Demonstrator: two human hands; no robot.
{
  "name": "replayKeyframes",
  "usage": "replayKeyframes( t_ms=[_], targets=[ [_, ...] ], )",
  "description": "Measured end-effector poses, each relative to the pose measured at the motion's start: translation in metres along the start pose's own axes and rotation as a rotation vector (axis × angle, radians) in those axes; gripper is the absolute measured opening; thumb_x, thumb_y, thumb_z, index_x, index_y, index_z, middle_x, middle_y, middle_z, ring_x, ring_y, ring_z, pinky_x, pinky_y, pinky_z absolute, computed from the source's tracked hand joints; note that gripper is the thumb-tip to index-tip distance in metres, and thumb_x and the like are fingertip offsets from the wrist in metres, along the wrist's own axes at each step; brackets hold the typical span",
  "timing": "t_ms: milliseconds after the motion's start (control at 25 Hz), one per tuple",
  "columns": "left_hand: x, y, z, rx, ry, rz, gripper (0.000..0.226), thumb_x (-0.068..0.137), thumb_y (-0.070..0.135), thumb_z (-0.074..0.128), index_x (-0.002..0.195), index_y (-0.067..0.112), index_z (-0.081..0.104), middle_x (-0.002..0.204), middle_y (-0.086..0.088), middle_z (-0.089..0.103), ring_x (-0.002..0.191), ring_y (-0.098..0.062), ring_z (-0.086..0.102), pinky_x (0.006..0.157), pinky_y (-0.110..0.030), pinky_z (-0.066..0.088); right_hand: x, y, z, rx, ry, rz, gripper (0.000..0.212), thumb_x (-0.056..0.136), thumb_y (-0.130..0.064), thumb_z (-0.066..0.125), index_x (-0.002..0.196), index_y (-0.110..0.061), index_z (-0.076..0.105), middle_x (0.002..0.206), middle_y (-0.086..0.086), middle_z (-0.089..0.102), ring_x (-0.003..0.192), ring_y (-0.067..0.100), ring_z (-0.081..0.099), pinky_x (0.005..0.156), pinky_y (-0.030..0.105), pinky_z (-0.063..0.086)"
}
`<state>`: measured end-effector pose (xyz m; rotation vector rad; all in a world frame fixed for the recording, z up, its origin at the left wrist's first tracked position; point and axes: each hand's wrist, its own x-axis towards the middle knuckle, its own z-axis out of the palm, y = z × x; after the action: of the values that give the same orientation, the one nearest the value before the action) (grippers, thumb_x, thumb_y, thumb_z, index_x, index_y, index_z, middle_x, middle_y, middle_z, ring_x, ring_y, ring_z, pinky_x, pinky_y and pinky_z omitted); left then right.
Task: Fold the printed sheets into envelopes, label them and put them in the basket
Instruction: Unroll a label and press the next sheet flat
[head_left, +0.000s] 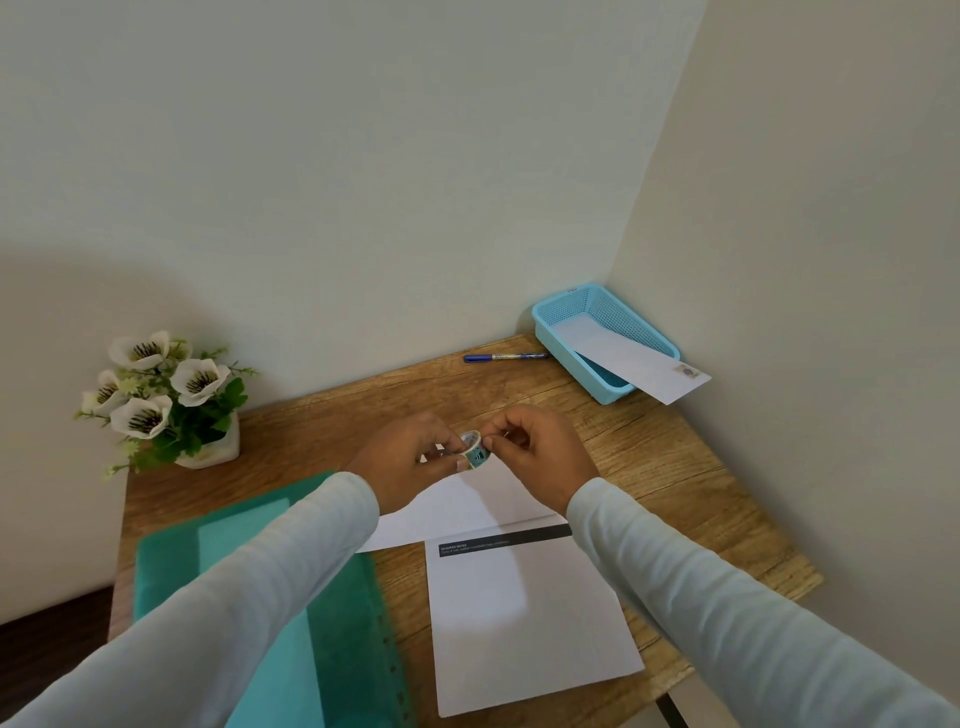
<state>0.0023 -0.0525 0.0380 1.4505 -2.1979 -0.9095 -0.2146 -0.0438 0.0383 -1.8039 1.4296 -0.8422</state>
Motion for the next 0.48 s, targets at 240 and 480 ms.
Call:
replayKeyframes(
  t_ms=[240,480],
  targets=[
    [0.0010,-0.0023,-0.0012,-0.002,0.019,-0.040,0.010,0.094,0.033,0.071,0.102,0.034,0.076,0.103,0.016,0.064,0.089,-0.007,0.060,0.079,-0.039,0.057,-0.0031,0.0003,0.0013,-0.101,-0.069,-0.043,0.008,0.100,-0.018,0.062,0.096,-0.025,0.064,0.100,-0.010,0.067,0.088,0.007,0.063,0.072,0.019,0.050],
    [-0.0007,-0.0019,-0.0003,0.002,0.010,-0.024,0.012,0.094,0.035,0.071,0.104,0.033,0.077,0.103,0.014,0.064,0.090,-0.008,0.060,0.081,-0.041,0.058,-0.0007,-0.0006,0.0019,0.132,-0.077,0.085,0.018,0.088,-0.015,0.081,0.101,-0.024,0.072,0.100,-0.006,0.071,0.088,0.017,0.069,0.078,0.029,0.059]
  ],
)
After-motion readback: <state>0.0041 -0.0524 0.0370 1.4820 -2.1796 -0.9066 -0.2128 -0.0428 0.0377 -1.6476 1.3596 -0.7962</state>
